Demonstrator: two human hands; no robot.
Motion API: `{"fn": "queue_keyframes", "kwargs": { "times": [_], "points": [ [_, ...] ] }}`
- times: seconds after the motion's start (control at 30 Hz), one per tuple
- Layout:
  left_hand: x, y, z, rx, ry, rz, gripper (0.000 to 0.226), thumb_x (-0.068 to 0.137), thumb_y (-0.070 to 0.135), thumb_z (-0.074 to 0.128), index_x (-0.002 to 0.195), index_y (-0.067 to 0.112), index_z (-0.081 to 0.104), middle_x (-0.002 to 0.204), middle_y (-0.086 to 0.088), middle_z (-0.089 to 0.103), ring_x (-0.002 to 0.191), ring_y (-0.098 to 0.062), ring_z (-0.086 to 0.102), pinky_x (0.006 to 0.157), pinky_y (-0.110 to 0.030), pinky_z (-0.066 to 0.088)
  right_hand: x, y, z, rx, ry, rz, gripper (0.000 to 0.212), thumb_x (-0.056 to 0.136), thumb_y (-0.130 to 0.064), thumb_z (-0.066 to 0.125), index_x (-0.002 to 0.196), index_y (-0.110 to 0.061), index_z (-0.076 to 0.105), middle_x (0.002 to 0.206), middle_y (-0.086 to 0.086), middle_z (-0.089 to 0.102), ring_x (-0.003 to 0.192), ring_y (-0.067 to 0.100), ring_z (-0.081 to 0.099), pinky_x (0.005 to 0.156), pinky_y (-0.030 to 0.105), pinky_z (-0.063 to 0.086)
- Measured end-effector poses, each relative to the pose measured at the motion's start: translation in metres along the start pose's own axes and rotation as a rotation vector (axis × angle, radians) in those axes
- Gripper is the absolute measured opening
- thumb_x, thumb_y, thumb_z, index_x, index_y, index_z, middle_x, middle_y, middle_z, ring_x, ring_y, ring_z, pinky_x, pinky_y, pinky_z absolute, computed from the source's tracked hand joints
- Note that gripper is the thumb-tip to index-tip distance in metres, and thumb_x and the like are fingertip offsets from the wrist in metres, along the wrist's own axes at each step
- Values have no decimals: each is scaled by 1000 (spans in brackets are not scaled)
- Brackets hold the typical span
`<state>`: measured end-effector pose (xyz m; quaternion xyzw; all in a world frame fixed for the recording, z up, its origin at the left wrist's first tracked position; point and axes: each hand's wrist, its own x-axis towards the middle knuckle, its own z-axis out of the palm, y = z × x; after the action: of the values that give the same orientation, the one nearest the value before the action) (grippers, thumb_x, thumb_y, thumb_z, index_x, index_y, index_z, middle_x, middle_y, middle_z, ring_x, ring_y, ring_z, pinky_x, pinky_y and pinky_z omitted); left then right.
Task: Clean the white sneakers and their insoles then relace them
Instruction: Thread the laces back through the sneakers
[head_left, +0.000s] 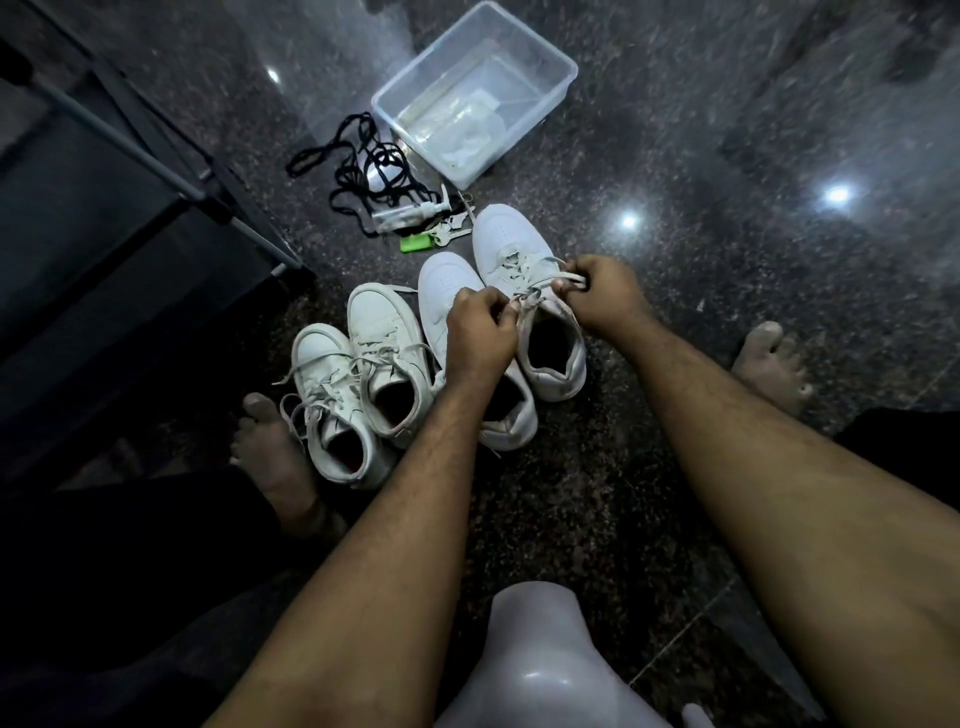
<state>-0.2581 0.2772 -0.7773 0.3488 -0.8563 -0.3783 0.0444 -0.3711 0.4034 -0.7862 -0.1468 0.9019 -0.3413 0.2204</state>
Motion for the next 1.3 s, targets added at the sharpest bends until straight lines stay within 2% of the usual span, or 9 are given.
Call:
{"fn": "queue_keyframes", "kwargs": {
  "times": [0.13,0.3,0.5,0.73,0.87,0.93,1.03,1.13,1.3],
  "points": [
    [-2,-5,-5,-5,123,-44,16,88,26,63,91,13,72,101,-11,57,95,-30,59,85,-37,49,-8,3,-1,-89,-30,28,20,90,-28,61,100,-13,71,98,12,72,93,27,65,71,24,38],
    [-11,-10,-11,111,169,-145,13,82,27,61,81,18,70,108,-5,50,109,-28,46,94,-39,34,-15,5,-6,-160,-36,167,20,83,-36,64,100,-26,70,96,2,70,93,24,65,81,30,48],
    [-24,-11,-9,391,230,-80,20,80,31,57,83,16,71,105,-6,54,104,-29,49,87,-42,37,-22,-7,-20,-349,106,258,13,84,-17,59,85,-27,67,104,4,68,111,29,61,84,38,46],
    [-16,-34,-16,174,126,-99,26,90,42,65,98,17,69,110,-8,59,110,-29,52,92,-42,38,-20,2,-7,-216,7,136,22,87,-27,59,107,-21,62,108,8,68,101,29,65,83,36,49],
    [-12,-31,-11,200,58,33,45,87,51,67,122,22,63,120,-6,59,118,-28,49,95,-42,37,-22,-4,-3,-255,-290,20,82,67,-77,57,131,-25,49,122,13,58,110,31,58,95,42,50],
    [-14,-25,-5,242,-2,96,45,88,51,66,124,23,65,123,-4,61,120,-28,49,96,-41,34,-24,-1,-1,-384,-287,5,66,74,-56,67,131,-30,48,124,13,58,113,34,58,94,45,51],
    [-19,-17,7,275,-93,159,45,87,46,67,126,24,63,126,-2,61,125,-27,45,99,-40,29,-23,4,0,-311,-6,32,36,83,-12,57,117,-22,63,111,16,67,104,37,64,84,41,51],
    [-25,-13,17,279,-73,187,50,86,43,68,131,22,58,128,-4,59,127,-27,44,100,-42,29,-20,8,-6,-242,199,131,33,85,-4,51,112,-13,68,110,21,68,105,39,63,85,41,50],
    [-19,-14,18,281,30,127,50,90,41,65,132,17,54,130,-7,55,125,-27,45,98,-43,35,-6,22,-17,-181,335,260,31,88,-5,51,116,-6,64,117,24,63,111,40,58,93,44,46]
  ]
}}
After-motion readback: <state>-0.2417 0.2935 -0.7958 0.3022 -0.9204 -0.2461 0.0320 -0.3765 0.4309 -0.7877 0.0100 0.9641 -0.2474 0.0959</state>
